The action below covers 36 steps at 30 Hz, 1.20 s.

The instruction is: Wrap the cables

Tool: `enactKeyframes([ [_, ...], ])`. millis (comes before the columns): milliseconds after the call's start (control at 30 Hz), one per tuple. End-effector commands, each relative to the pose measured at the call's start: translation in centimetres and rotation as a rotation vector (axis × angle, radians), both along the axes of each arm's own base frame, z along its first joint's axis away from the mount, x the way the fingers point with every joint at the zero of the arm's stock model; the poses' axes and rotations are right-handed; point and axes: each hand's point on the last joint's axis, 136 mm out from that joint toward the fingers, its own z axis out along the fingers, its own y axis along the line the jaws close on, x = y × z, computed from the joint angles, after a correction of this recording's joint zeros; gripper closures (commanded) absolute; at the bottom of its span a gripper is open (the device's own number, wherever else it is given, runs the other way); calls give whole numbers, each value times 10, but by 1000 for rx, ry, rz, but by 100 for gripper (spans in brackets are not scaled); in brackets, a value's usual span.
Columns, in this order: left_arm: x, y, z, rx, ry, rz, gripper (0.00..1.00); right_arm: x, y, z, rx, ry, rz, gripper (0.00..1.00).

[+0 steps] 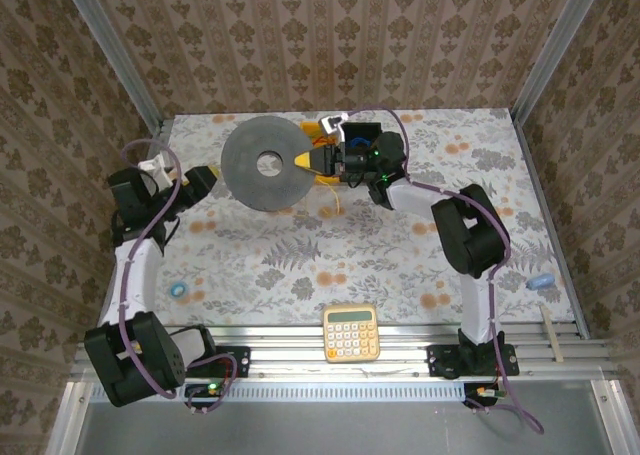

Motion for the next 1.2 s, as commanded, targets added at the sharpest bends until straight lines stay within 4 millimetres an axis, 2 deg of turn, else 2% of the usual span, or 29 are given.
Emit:
enactKeyframes([
  [0, -1, -14, 39, -92, -154, -115, 25, -16, -9, 48, 75, -150, 2, 100],
  [267, -13, -26, 62, -139, -249, -205, 25, -14, 2, 52, 96, -153, -3, 100],
  [400, -18, -30, 57, -145, -243, -217, 26, -19, 9, 64, 114, -179, 17, 100],
  [633, -20, -39, 56, -161, -251, -243, 36, -20, 17, 77, 134, -192, 41, 100],
  [900, -22, -52, 58, -176, -257, -294, 68, -16, 19, 75, 140, -181, 24, 100],
  [933, -22, -54, 58, -179, -258, -299, 74, -14, 19, 75, 142, -179, 21, 100],
  [1000, -21, -55, 60, -185, -261, -303, 95, -11, 19, 74, 144, -173, 13, 100],
  [1033, -21, -55, 61, -188, -262, -300, 100, -9, 19, 74, 144, -168, 9, 100],
  [1133, -18, -54, 69, -190, -268, -289, 100, 6, 17, 62, 115, -128, -32, 98],
  [1167, -16, -52, 73, -189, -268, -281, 100, 13, 15, 55, 89, -112, -54, 88],
])
